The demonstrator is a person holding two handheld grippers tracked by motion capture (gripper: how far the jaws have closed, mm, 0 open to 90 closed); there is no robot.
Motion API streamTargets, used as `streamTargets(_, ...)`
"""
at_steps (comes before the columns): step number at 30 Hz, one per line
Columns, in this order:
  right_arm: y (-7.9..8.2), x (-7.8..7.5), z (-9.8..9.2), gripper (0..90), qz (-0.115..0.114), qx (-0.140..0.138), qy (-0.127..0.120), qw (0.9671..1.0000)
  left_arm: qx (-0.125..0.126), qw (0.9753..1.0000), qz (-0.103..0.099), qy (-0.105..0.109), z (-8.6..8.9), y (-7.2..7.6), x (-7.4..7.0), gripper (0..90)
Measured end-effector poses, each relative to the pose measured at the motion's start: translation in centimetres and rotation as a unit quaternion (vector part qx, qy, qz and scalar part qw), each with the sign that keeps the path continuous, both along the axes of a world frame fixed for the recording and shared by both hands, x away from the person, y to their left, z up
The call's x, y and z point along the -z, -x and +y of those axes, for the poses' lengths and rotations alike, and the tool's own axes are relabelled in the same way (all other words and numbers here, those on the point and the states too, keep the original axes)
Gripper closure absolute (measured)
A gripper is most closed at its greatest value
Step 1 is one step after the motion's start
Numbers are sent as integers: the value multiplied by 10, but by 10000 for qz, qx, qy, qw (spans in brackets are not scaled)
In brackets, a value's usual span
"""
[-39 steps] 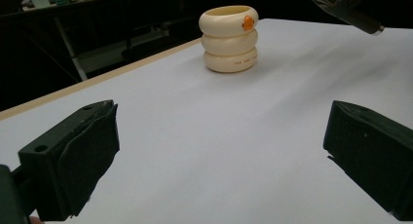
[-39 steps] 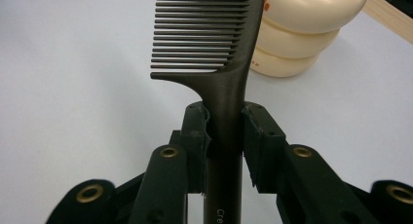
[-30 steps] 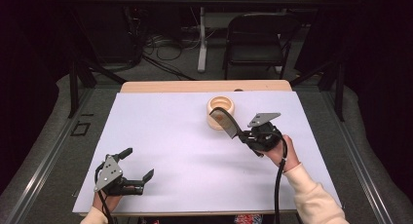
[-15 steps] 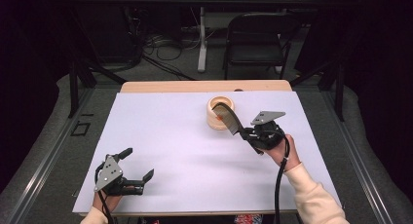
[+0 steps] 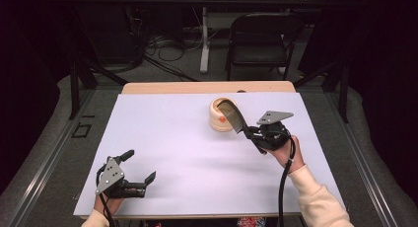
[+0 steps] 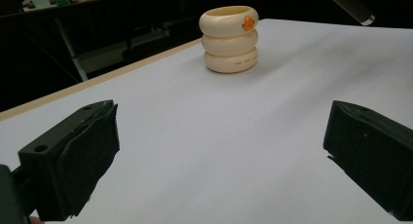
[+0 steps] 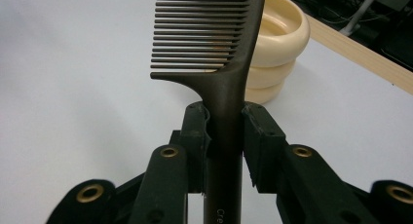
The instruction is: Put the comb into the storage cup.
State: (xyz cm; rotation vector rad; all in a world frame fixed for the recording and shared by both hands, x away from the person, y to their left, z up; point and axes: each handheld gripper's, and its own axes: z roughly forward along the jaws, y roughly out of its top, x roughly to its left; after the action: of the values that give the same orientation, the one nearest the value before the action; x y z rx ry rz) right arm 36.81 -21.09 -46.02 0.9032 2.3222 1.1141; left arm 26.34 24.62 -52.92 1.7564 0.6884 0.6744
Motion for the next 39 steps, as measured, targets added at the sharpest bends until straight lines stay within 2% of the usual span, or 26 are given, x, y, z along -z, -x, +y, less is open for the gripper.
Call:
streamTargets(9, -1, -2, -4, 722, -63, 70, -165, 9998, -2, 10000, 0, 2, 0, 0, 0, 0)
streamTargets(17, -3, -2, -5, 722, -53, 95, -202, 9997, 3, 10000, -2, -10, 0, 0, 0, 0)
streamTargets(39, -9, -8, -4, 722, -266, 166, -393, 9987, 1, 10000, -3, -5, 0, 0, 0, 0)
